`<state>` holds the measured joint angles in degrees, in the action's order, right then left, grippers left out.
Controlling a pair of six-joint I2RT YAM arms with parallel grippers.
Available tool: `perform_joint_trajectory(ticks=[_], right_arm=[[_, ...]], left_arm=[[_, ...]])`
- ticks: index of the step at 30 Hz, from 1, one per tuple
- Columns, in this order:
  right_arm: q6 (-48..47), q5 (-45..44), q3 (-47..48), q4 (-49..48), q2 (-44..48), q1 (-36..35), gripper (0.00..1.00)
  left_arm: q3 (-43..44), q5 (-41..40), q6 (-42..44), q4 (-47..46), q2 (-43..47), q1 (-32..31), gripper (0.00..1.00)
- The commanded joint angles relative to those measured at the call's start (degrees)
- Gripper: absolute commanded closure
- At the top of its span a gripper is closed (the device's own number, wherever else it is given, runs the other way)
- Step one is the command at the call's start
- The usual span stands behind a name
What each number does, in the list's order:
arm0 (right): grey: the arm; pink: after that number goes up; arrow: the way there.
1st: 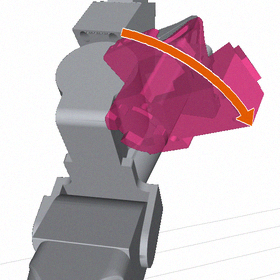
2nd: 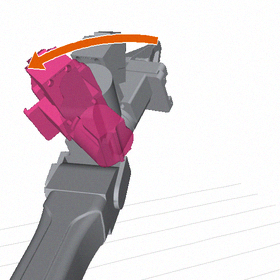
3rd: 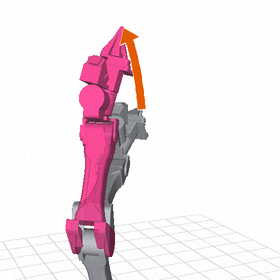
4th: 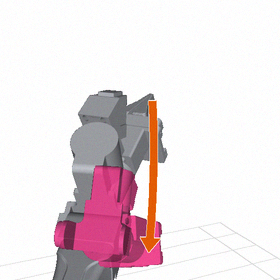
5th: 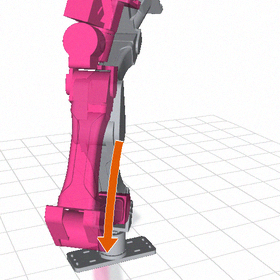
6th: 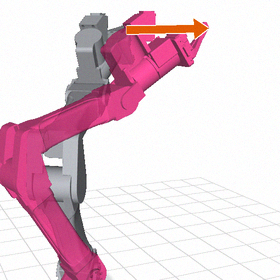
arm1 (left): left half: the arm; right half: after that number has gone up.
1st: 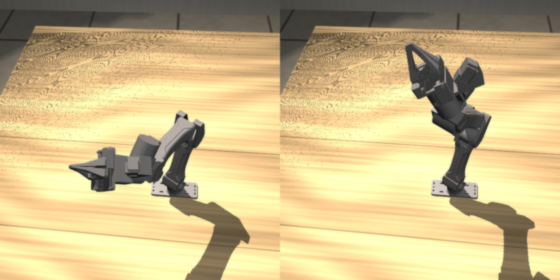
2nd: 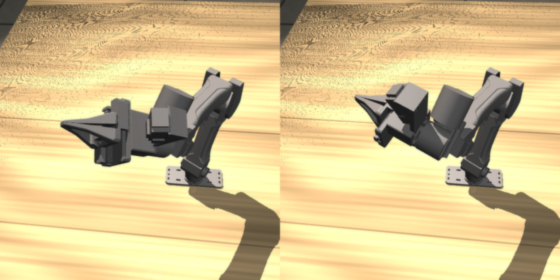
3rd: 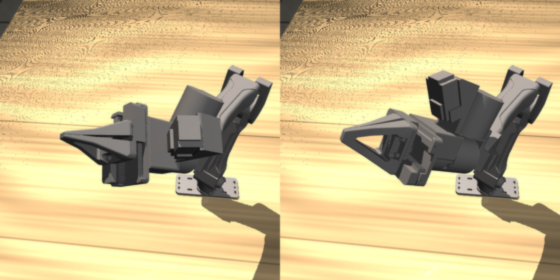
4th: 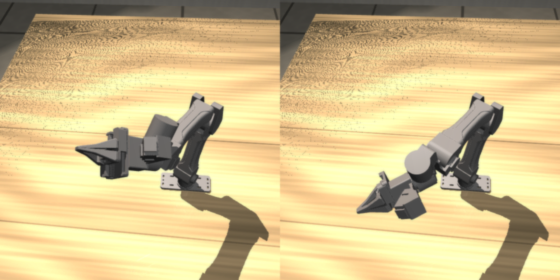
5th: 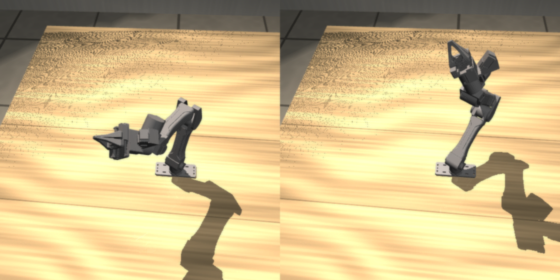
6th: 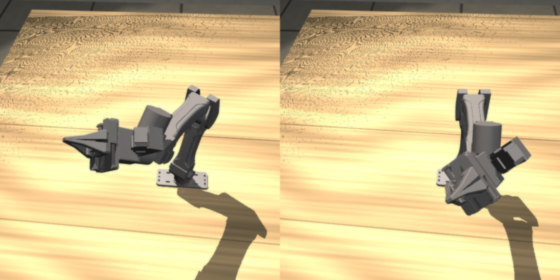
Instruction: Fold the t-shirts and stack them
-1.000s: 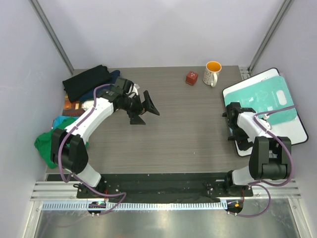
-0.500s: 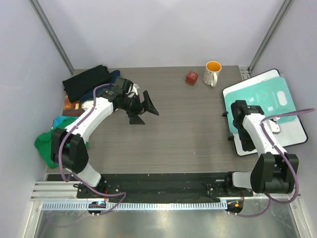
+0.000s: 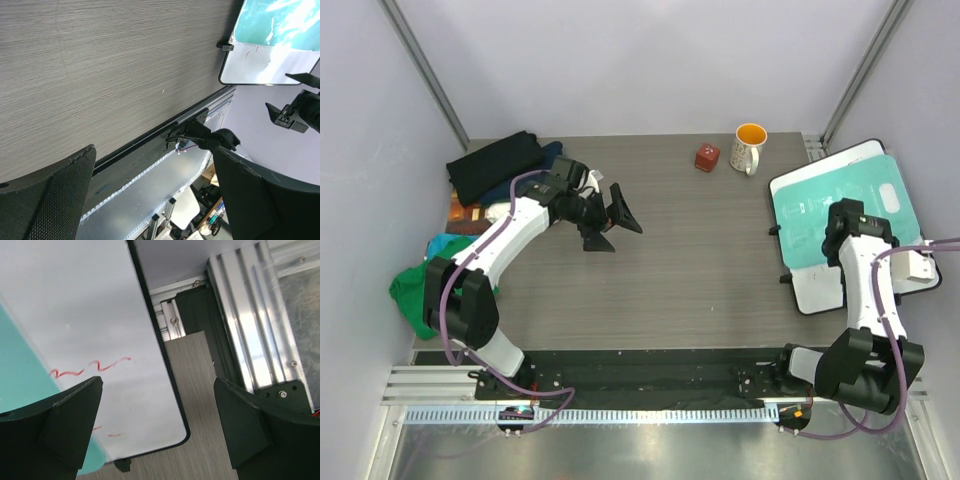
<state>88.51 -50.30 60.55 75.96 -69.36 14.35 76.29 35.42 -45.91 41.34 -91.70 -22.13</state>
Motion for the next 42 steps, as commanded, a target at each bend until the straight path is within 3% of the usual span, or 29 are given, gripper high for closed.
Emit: perform_joint_trajectory(ticks=[1, 15, 22, 31, 42], right_arm=[[-4.83, -5.59, 1.23, 4.28, 2.12, 5.15, 0.0], [-23.11, -4.98, -6.06, -8.55, 4.33, 21.24, 0.0], [-26.46, -4.37, -8.61, -13.11, 3.45, 21.95, 0.0], [-23.91, -7.44, -9.31, -10.75, 3.62, 22.83, 0.0], [-24.09, -1.46, -11.6, -15.5, -2.34, 24.76, 0.0]], left_arm=[[-1.14, 2.9, 0.82, -2.23, 1.96, 0.51, 0.0], [-0.62, 2.9, 1.0, -1.79, 1.79, 0.68, 0.0], [-0.27, 2.99, 0.38, -2.06, 0.91, 0.68, 0.0], [1.23, 2.9, 0.82, -1.26, -0.06, 0.6, 0.0], [1.4, 2.02, 2.49, 0.58, 0.56, 0.68, 0.0]])
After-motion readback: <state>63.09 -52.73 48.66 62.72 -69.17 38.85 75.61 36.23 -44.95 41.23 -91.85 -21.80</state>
